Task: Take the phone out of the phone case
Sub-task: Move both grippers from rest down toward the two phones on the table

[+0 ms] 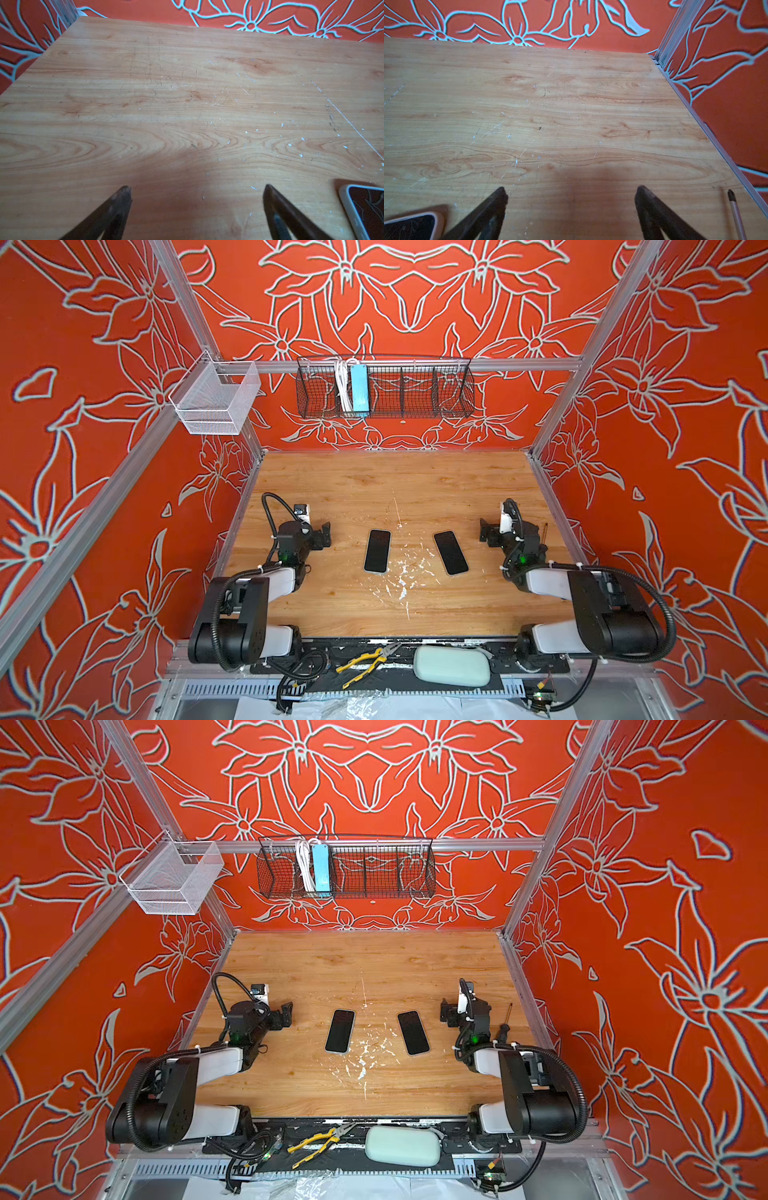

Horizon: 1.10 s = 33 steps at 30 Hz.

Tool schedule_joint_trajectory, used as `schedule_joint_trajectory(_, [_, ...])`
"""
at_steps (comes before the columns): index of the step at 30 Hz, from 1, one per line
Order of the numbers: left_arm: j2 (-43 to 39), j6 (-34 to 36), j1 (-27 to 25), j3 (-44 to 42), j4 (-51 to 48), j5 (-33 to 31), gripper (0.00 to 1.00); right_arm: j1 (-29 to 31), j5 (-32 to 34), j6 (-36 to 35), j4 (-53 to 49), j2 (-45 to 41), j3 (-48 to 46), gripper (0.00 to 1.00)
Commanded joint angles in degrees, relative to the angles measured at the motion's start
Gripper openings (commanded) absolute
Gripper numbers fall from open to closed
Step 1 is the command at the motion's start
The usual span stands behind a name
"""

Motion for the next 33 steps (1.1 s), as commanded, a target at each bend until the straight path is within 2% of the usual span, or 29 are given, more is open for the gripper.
schedule_joint_trajectory(1, [0.10, -0.15, 0.40, 0.79, -0.04, 0.12, 0.97, -0.20, -0.65, -0.61, -1.03, 0.41, 0.96, 0.98])
schedule_joint_trajectory(25, [-0.35, -0.25, 0.44, 0.70, 0.42, -0.01, 0.97, -0.24, -0.65, -0.61, -1.08, 0.41, 1.05, 0.97])
schedule_joint_trajectory(27, [-2.62, -0.62, -0.17, 3.29, -5.14, -2.39, 0.97, -0.24, -0.65, -0.52, -1.26, 0.39, 1.13, 0.97])
schedule_joint_trajectory(30, [-6.39, -1.57, -1.70, 8.20, -15.16, -9.34, 0.97, -0.60, -0.47, -0.04, -2.12, 0.61, 1.71, 0.97])
schedule_joint_trajectory(32, [-9.77, -5.44, -3.36, 12.43, -22.61, -14.96, 0.97, -0.67, -0.39, 0.06, -1.52, 0.18, 1.34, 0.98])
schedule_joint_trajectory(33, [-11.28, -7.88, -3.51, 14.82, -26.37, -15.45, 0.97, -0.64, -0.22, 0.22, -1.24, -0.40, 1.29, 0.97])
